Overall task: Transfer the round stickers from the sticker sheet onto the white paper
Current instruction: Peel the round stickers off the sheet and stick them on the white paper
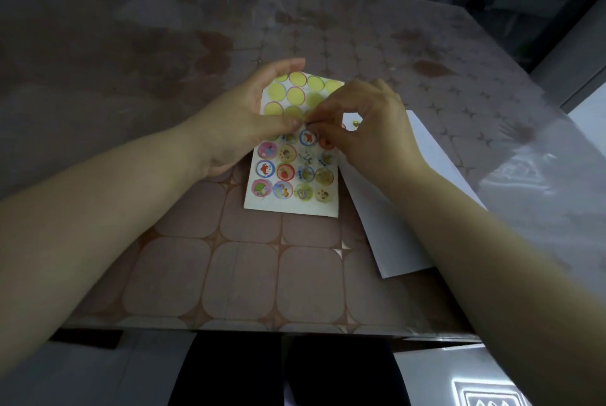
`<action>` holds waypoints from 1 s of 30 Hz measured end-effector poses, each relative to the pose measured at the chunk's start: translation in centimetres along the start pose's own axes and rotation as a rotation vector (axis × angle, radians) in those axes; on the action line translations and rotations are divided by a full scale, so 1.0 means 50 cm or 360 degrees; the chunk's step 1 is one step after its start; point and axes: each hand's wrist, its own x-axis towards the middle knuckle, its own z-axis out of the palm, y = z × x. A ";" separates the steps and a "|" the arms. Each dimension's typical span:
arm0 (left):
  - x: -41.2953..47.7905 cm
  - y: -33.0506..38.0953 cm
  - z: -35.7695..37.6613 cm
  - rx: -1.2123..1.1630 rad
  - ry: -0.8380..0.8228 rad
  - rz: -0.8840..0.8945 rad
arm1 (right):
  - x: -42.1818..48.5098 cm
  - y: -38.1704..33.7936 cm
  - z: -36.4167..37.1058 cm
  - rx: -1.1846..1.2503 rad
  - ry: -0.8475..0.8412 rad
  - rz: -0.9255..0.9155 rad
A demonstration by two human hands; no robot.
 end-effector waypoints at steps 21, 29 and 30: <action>-0.002 0.001 0.011 0.0638 0.0183 0.0183 | 0.010 -0.010 -0.034 0.0689 -0.0093 0.0574; 0.000 0.000 -0.003 0.0823 0.0452 0.0188 | -0.013 0.096 -0.164 0.0128 -0.0759 0.1041; 0.002 -0.001 -0.004 0.0858 0.0466 0.0194 | -0.013 0.103 -0.165 0.0104 -0.0807 0.1088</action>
